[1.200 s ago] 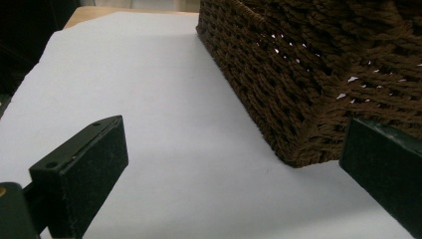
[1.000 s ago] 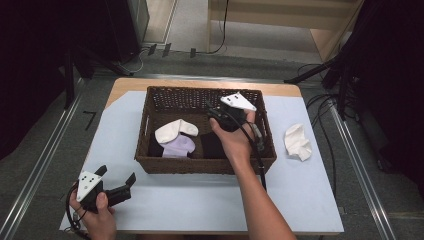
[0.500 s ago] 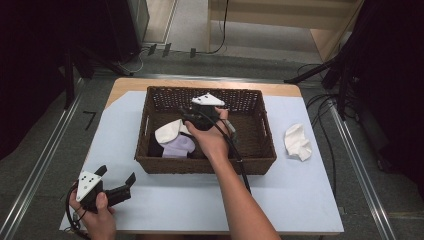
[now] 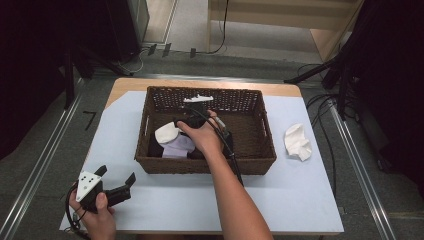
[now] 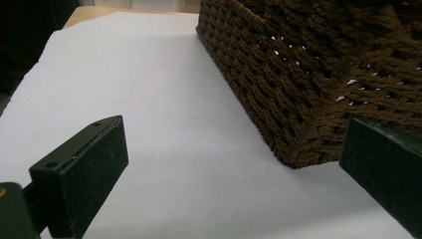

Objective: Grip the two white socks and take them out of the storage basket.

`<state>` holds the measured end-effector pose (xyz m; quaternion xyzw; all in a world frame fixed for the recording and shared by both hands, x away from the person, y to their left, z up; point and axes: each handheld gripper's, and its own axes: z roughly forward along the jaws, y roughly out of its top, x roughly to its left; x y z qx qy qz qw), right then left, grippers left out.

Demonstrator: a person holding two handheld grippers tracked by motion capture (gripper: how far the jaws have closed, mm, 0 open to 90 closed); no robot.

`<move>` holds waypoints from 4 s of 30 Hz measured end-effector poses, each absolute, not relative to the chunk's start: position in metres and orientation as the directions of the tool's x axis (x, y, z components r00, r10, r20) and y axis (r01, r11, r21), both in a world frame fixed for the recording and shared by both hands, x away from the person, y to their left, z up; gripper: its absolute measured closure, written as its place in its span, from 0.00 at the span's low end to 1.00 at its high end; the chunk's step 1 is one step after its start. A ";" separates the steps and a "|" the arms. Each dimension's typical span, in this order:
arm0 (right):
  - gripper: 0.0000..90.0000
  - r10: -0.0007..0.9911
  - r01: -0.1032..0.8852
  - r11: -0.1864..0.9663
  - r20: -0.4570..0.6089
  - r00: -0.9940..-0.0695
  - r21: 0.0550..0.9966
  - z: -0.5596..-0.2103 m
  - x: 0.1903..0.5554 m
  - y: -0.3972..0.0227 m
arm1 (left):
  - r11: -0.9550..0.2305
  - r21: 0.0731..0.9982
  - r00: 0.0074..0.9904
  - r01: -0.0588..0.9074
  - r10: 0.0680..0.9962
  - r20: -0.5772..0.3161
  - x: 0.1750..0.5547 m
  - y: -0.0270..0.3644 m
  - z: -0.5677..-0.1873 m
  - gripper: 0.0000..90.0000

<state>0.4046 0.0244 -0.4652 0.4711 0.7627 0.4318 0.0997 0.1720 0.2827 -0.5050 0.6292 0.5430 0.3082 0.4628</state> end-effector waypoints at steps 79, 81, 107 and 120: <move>0.96 0.992 0.175 -0.091 0.104 -0.069 0.980 -0.388 0.325 -0.256 | -0.019 0.916 0.216 0.400 0.974 -0.075 0.173 0.279 -0.505 0.00; 0.96 0.994 0.179 -0.088 0.098 -0.048 0.980 -0.393 0.323 -0.264 | -0.020 0.916 0.216 0.401 0.974 -0.074 0.173 0.279 -0.505 0.00; 0.39 0.995 0.259 -0.084 0.093 -0.024 0.962 -0.495 0.271 -0.318 | -0.027 0.916 0.209 0.400 0.976 -0.063 0.172 0.278 -0.505 0.00; 0.16 0.995 0.299 0.017 0.015 -0.103 0.954 -0.509 0.235 -0.325 | -0.029 0.918 0.209 0.395 0.976 -0.059 0.172 0.277 -0.505 0.00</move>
